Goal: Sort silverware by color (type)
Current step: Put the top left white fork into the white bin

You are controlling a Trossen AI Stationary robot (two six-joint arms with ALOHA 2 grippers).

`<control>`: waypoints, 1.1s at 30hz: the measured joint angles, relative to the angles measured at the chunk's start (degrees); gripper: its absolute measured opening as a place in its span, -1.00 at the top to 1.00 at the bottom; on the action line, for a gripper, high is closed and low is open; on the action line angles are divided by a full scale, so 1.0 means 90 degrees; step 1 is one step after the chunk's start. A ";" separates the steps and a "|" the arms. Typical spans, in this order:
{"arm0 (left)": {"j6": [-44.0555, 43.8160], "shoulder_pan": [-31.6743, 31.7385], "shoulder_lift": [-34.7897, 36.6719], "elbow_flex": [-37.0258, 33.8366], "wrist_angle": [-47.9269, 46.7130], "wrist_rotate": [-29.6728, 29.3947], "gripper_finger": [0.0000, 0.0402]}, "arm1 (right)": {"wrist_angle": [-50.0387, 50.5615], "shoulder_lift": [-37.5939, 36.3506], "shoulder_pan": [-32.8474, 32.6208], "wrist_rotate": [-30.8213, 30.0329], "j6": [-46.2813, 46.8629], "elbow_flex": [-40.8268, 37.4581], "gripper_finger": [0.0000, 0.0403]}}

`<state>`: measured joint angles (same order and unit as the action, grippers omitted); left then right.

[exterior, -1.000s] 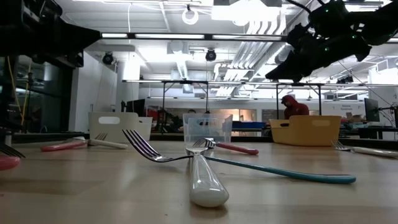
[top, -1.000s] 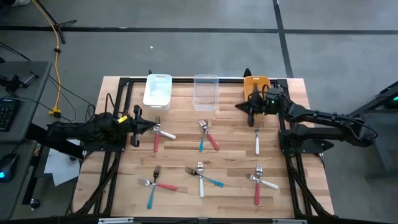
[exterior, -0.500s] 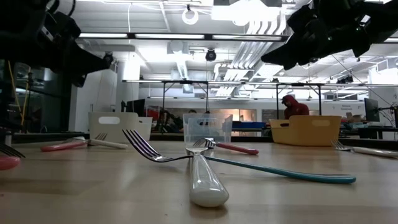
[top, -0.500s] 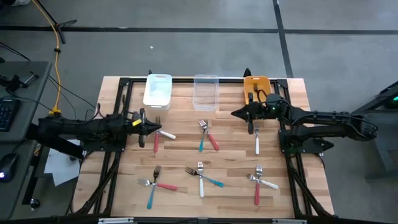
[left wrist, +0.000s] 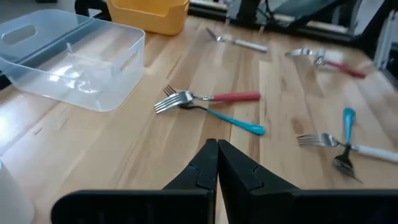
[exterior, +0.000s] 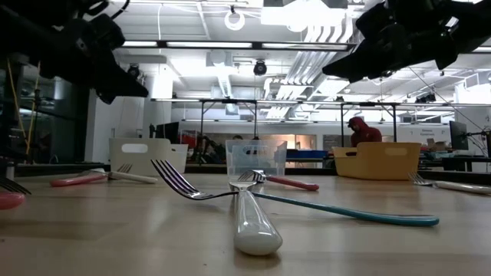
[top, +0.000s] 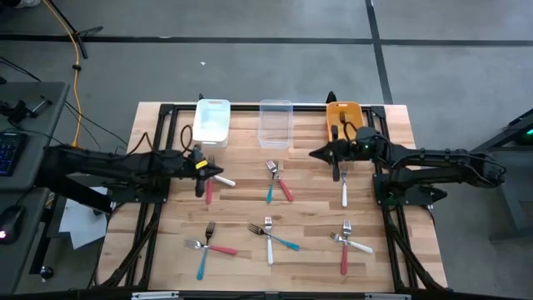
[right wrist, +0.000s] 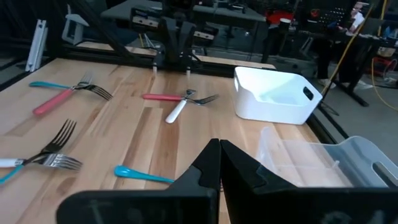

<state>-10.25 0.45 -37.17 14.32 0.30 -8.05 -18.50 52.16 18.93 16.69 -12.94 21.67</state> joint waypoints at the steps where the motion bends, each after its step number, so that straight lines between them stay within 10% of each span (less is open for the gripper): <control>1: 0.0036 0.0000 -0.0114 0.0104 -0.0095 0.0000 0.99 | 0.0000 0.0000 -0.0029 0.0000 -0.0007 0.0000 1.00; 13: 0.0032 0.0000 -0.1487 0.1224 -0.2003 0.0032 0.96 | 0.0000 0.0000 -0.0540 0.0000 -0.0001 0.0000 1.00; 33: 0.1282 0.0308 -0.3986 0.2339 -0.3180 0.0052 0.30 | 0.0005 0.0000 -0.0611 -0.0002 -0.0021 0.0000 1.00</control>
<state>1.29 3.22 -73.05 35.37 -28.33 -7.58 -18.46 52.16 13.43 16.67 -13.13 21.67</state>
